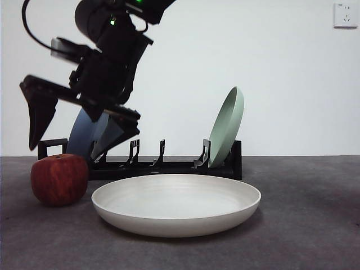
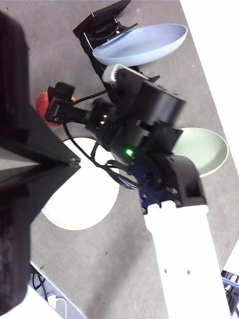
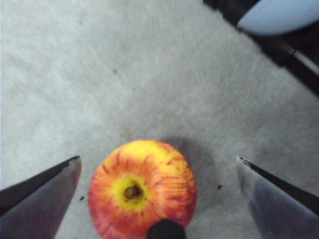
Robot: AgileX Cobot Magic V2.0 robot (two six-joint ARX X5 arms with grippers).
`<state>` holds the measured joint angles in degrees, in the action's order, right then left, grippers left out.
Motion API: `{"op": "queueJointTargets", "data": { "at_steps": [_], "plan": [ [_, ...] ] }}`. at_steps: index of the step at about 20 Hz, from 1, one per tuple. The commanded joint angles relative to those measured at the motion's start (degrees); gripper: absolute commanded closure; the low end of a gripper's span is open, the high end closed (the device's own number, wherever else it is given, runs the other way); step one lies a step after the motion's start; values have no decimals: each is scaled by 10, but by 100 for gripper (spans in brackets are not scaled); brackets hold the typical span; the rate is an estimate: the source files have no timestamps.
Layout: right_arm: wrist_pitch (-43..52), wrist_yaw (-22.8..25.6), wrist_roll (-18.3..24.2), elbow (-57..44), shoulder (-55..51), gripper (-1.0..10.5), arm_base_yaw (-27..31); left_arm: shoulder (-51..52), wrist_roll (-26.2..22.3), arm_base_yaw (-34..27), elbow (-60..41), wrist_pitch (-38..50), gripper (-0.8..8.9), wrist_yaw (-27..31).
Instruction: Take the yellow plate from the plate rack,put the plate on the table,take the apple from the table,put the apple in the plate
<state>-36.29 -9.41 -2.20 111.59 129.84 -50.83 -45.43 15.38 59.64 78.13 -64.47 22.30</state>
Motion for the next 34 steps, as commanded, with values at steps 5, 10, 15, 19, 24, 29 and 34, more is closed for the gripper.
{"op": "queueJointTargets", "data": {
  "at_steps": [5, 10, 15, 19, 24, 29, 34],
  "plan": [
    [0, -7, -10, 1, 32, 274, -8, 0, -11, -1, -1, -7, 821, 0],
    [1, 1, -16, 1, 40, 286, -24, 0, -17, -1, -1, -6, 821, 1],
    [-14, 34, -41, 1, 41, 421, -26, 0, -17, -1, -1, -7, 821, 2],
    [-34, 39, -52, 1, 41, 534, -26, 0, -17, -1, -1, -6, 821, 2],
    [-28, 33, -43, 1, 41, 966, -29, 0, -17, -1, -1, -7, 821, 2],
    [-40, 36, -35, 4, 15, 958, -32, 0, -20, -1, -1, -7, 821, 2],
    [-94, 80, 9, 4, -74, 958, -31, 1, -28, -1, -1, -11, 821, -4]
  ]
}}
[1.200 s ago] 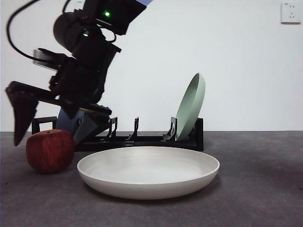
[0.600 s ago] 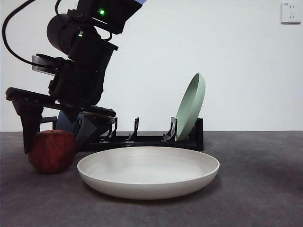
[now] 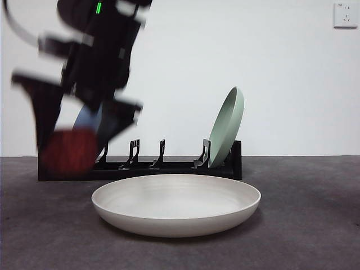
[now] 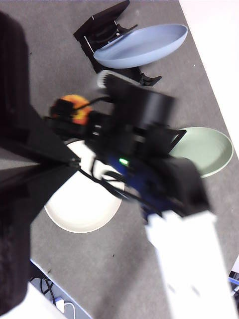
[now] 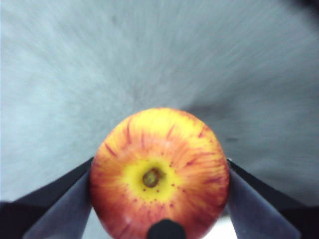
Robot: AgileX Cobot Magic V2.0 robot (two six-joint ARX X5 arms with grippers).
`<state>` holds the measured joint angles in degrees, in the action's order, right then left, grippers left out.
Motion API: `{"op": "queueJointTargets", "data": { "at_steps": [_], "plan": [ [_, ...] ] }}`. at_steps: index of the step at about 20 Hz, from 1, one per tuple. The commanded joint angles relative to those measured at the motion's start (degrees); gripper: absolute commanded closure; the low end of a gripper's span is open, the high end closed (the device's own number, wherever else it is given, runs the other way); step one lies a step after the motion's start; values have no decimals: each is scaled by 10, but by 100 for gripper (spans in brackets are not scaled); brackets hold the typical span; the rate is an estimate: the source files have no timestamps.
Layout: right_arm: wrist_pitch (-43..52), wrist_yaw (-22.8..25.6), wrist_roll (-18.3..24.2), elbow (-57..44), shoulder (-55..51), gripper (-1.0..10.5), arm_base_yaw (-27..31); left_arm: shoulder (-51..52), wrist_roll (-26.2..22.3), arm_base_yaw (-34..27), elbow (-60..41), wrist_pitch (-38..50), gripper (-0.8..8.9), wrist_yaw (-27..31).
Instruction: Take the yellow plate from the plate rack,put the plate on the table,take the apple from the table,put the apple in the plate
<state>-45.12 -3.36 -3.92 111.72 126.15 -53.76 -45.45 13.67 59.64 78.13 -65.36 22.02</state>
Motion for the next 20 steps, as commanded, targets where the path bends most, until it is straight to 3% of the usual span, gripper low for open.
{"op": "queueJointTargets", "data": {
  "at_steps": [1, 12, 15, 20],
  "plan": [
    [-21, 37, 38, 3, -57, 958, -2, 1, -14, -1, -1, -5, 821, -4],
    [-177, 64, 87, -21, -208, 959, 86, 1, -54, -1, -1, -11, 821, -75],
    [-128, 59, 86, -111, -247, 959, 108, 1, -65, -1, -1, -11, 821, -98],
    [31, 5, 56, -311, -297, 959, 126, -1, -70, -1, -1, -12, 821, -128]
  ]
}}
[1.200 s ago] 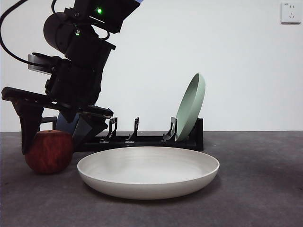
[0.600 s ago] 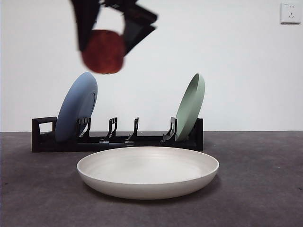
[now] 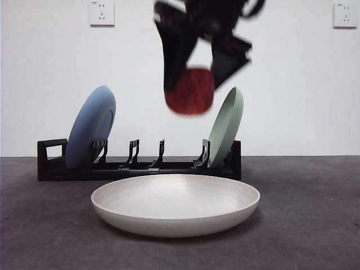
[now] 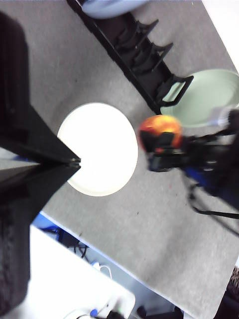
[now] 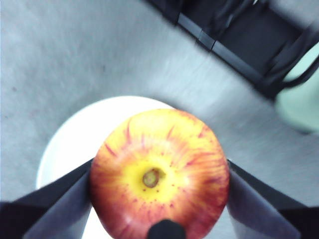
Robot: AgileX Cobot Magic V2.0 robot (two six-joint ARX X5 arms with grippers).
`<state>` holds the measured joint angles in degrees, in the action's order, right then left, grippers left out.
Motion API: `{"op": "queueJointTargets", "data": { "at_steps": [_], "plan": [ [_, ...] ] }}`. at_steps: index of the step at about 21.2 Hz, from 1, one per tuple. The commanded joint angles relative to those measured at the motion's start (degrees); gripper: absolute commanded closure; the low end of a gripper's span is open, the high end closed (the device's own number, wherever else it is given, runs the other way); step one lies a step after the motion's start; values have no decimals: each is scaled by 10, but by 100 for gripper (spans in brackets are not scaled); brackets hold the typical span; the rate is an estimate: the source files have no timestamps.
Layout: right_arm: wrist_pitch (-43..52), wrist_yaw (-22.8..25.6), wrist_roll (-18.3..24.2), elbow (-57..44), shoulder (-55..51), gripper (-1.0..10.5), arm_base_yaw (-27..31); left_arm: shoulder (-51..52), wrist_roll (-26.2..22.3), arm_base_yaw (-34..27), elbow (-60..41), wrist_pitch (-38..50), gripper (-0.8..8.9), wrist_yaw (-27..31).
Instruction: Take the yellow plate from the plate rack,put the plate on the table,take the apple from the table,put the apple in the plate
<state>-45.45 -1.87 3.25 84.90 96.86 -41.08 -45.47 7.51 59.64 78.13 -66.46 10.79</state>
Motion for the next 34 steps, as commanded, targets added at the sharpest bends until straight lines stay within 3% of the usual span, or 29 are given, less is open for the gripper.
{"op": "queueJointTargets", "data": {
  "at_steps": [1, 8, 22, 25, 30, 34],
  "plan": [
    [59, -18, -16, -70, -4, 959, -1, -1, -12, -1, -1, -1, 821, -25],
    [216, -41, -47, -197, -4, 959, -6, -11, -19, -1, -1, -3, 821, -38],
    [275, -44, -63, -291, -3, 957, -6, -21, -22, -1, -1, -14, 821, -38],
    [275, -57, -66, -294, -3, 862, -6, -21, -22, -1, -1, -18, 821, -38],
    [280, -63, -72, -294, -4, 441, -6, -21, -22, -1, -1, -17, 821, -38],
    [277, -63, -76, -288, -4, 397, -6, -21, -22, -1, -1, -17, 821, -38]
  ]
}}
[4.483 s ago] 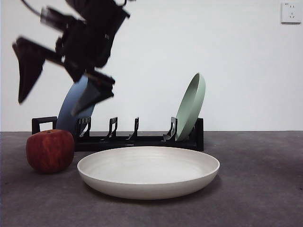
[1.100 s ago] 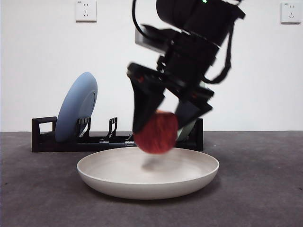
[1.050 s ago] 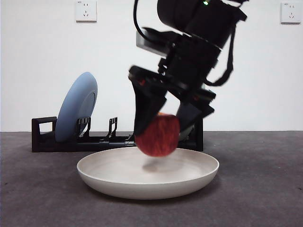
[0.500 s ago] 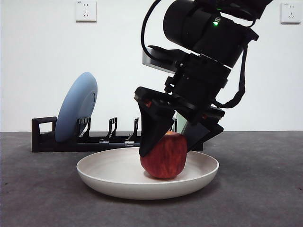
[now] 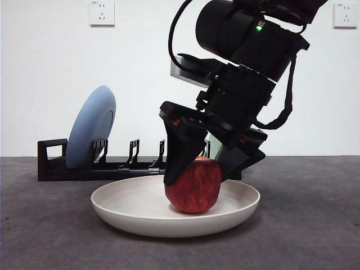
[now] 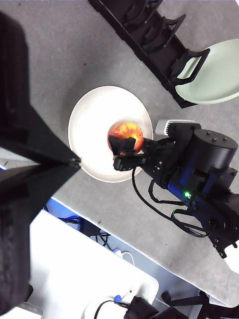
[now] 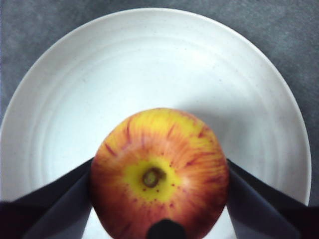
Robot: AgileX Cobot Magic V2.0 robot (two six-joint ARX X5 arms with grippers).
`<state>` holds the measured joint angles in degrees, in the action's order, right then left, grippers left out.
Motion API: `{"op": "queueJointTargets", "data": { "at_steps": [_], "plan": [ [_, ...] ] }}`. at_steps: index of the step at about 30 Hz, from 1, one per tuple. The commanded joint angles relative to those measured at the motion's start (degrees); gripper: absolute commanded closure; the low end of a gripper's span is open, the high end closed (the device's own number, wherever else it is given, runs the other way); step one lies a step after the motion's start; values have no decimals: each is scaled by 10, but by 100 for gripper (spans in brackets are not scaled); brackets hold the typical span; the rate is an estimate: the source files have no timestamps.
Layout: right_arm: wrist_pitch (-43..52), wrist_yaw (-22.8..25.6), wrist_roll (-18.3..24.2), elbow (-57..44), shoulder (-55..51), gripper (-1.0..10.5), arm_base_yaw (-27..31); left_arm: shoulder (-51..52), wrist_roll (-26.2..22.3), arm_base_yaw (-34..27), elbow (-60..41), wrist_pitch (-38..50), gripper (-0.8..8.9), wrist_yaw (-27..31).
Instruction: Take the yellow plate from the plate rack,put the plate on the table,take the apple from the table,put the apple in the plate
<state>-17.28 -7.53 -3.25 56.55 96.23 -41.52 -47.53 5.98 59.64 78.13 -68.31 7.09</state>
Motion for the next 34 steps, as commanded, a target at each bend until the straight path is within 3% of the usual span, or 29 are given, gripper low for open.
{"op": "queueJointTargets", "data": {
  "at_steps": [1, 11, 21, 28, 34],
  "plan": [
    [-8, -6, -11, -1, 1, 397, -2, 0, -6, -1, -1, 1, 821, -1],
    [-70, 0, -10, 43, -63, 397, -2, 0, -6, -1, -1, 0, 821, -1],
    [-302, 0, 4, 113, -227, 421, -2, -2, -7, -1, -1, 2, 821, -1],
    [-453, -6, 3, 146, -328, 677, -2, -2, -7, -1, -1, 1, 821, -1],
    [-529, -6, 3, 152, -379, 820, -1, -3, -7, -1, -1, 2, 821, -1]
  ]
}}
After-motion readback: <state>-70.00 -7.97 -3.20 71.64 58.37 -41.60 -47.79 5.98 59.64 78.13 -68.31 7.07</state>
